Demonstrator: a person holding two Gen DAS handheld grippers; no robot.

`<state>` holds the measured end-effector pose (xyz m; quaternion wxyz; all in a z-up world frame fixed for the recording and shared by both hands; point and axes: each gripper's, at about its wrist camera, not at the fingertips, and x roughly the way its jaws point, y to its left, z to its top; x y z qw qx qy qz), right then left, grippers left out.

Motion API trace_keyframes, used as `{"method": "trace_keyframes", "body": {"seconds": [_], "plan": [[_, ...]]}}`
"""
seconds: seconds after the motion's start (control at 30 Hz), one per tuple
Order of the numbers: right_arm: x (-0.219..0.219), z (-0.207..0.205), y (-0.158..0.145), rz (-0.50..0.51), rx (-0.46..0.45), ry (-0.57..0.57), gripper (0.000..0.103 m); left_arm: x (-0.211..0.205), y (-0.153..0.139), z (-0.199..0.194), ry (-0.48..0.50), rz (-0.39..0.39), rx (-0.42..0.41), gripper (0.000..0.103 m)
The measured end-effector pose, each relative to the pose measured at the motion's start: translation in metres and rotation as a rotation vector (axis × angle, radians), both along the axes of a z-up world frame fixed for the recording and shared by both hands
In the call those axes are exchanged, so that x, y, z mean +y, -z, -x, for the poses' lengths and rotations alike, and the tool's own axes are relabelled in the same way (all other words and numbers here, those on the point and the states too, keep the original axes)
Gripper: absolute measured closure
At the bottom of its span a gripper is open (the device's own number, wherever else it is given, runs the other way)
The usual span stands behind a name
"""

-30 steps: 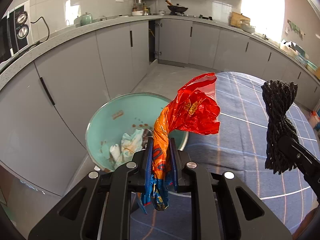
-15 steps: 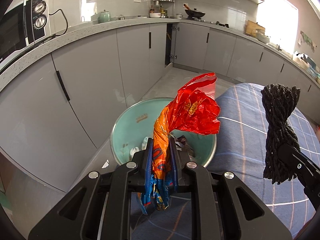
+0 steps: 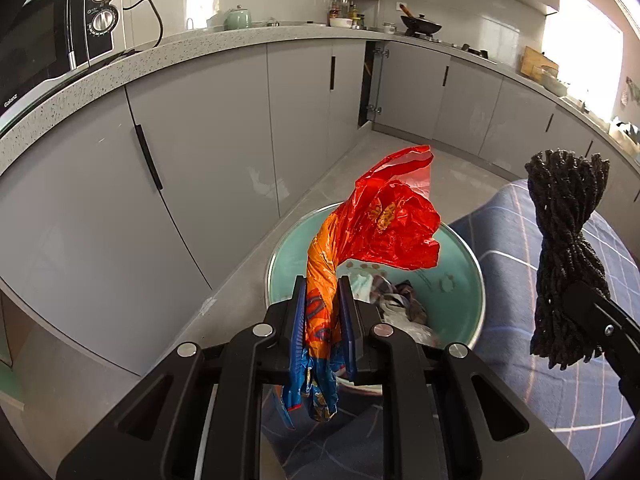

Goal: Collect trash
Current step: 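Carry the red bag and black mesh net over the teal bucket with both grippers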

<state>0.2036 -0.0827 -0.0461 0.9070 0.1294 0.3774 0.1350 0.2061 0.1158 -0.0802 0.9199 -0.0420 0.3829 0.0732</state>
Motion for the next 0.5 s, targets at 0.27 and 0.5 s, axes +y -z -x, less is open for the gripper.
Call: {"method": "trace_keyframes", "body": {"seconds": [0.27, 0.5], "plan": [[0.010, -0.022, 0.009, 0.011, 0.023, 0.005, 0.086, 0.014, 0.003, -0.016, -0.025, 0.014, 0.011, 0.087], [0.010, -0.042, 0.024, 0.015, 0.073, 0.019, 0.086, 0.017, 0.013, -0.033, -0.034, 0.031, 0.045, 0.087]]}}
